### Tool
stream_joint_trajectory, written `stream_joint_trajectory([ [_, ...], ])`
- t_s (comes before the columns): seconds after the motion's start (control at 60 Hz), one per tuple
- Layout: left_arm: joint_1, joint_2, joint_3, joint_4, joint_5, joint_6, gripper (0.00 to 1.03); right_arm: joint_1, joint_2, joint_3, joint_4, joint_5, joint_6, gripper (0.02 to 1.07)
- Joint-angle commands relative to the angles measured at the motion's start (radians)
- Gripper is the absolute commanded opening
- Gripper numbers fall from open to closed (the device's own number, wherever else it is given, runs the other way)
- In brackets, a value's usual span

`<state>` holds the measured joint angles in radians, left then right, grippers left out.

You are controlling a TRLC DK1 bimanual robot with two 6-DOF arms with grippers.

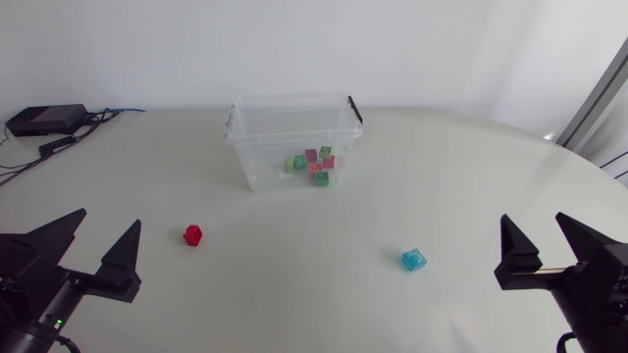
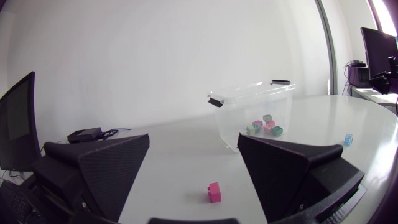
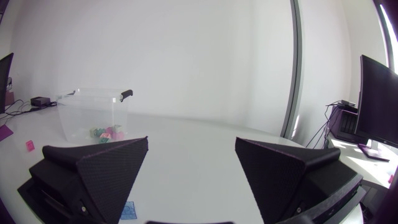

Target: Place the duplo bricks in the container

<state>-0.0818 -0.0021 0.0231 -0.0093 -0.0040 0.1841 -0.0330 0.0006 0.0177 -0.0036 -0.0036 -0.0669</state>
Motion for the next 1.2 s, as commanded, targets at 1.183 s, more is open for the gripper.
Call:
stream_joint_trajectory([
  [1.183, -0.038, 1.673, 0.957, -0.581, 0.006, -0.077, 0.91, 0.16, 1.365, 0.758, -0.565, -0.211, -0.175, 1.02],
])
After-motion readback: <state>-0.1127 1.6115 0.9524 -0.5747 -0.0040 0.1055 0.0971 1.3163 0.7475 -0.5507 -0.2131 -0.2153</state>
